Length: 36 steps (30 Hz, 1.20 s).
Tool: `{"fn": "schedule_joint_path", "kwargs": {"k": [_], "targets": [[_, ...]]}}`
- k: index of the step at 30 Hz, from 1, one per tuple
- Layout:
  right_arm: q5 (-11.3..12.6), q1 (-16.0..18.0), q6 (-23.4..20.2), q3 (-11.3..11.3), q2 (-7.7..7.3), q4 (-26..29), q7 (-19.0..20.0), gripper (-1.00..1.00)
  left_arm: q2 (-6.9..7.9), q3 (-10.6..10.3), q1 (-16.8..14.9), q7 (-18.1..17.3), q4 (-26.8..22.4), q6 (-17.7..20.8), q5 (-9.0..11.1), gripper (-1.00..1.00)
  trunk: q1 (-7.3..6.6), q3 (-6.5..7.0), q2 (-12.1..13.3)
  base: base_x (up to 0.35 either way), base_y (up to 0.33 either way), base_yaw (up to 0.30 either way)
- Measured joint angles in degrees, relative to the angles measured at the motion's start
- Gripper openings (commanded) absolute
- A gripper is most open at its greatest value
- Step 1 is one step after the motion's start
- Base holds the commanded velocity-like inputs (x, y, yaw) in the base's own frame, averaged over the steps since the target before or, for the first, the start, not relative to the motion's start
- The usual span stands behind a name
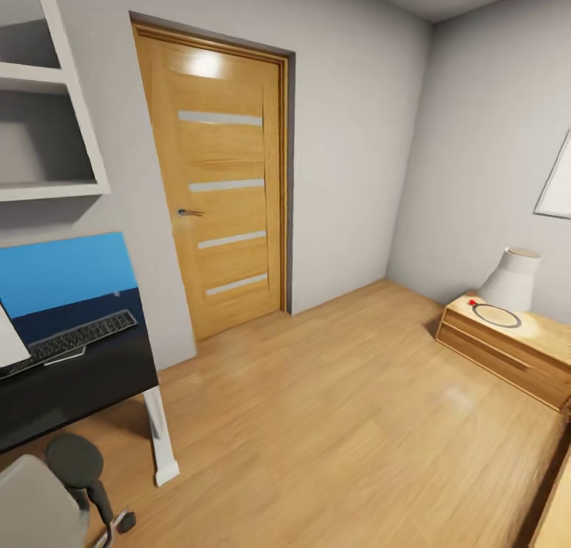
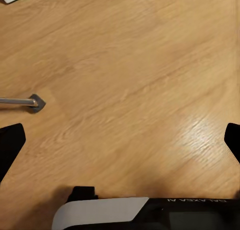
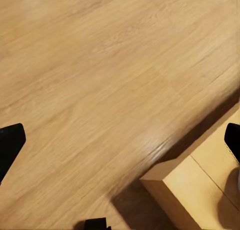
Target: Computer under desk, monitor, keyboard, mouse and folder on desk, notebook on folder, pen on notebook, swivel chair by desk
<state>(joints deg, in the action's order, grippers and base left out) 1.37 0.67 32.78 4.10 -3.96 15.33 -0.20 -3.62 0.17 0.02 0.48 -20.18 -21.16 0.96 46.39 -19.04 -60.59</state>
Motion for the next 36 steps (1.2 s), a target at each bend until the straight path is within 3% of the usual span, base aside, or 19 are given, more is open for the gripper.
{"fn": "schedule_joint_path", "kwargs": {"k": [36], "targets": [[0.0, 0.0, 0.2, 0.2, -0.03, 0.2, -0.2, 1.0, -0.06, 0.0, 0.0, 0.0, 0.0, 0.0, -0.1, 1.0, 0.0, -0.01, 0.0, 0.326, 0.0, -0.001]]}}
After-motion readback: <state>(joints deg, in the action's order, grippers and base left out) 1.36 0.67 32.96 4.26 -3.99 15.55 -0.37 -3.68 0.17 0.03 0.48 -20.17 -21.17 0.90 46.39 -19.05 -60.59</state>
